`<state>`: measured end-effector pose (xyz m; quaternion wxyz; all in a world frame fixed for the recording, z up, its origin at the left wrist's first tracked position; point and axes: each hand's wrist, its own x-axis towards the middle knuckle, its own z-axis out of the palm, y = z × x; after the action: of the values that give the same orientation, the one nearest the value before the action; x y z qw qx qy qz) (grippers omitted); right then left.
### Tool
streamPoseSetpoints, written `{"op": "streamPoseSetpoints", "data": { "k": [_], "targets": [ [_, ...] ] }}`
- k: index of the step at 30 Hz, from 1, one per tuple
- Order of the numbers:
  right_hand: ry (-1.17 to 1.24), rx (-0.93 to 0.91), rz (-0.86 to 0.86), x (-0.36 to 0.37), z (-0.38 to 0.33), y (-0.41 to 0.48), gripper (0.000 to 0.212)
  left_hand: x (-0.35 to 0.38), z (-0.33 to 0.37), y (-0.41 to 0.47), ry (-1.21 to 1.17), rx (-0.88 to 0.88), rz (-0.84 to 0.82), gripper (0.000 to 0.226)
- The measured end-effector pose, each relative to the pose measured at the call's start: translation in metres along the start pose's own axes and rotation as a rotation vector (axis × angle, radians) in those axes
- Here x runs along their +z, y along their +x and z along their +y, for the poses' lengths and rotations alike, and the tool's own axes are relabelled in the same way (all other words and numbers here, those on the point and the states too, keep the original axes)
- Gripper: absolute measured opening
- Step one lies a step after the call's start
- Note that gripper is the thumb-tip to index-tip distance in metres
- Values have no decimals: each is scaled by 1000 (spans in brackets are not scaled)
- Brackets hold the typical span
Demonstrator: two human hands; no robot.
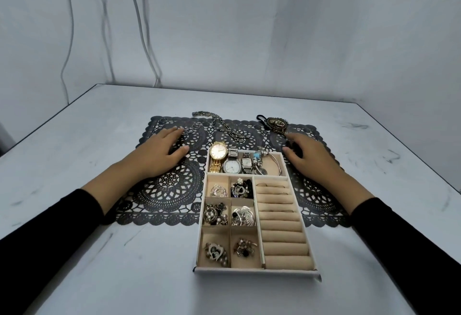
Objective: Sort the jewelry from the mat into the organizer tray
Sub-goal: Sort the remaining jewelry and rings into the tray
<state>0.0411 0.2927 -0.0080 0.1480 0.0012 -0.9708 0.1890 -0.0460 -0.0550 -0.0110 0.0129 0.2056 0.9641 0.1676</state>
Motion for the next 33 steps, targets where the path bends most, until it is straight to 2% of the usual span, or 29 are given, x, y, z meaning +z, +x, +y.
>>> {"op": "streamPoseSetpoints", "data": {
  "k": [11, 21, 27, 33],
  "targets": [
    [106, -260, 6, 28, -11, 68, 31, 1, -15, 40, -18, 148, -30, 52],
    [283, -295, -173, 43, -42, 114, 24, -3, -10, 65, -133, 293, 90, 36],
    [326, -367, -244, 50, -61, 136, 25, 1, -1, 77, -138, 379, 102, 33],
    [307, -427, -308, 54, -66, 142, 20, 3, -1, 80, -252, 371, 140, 28]
  ]
}}
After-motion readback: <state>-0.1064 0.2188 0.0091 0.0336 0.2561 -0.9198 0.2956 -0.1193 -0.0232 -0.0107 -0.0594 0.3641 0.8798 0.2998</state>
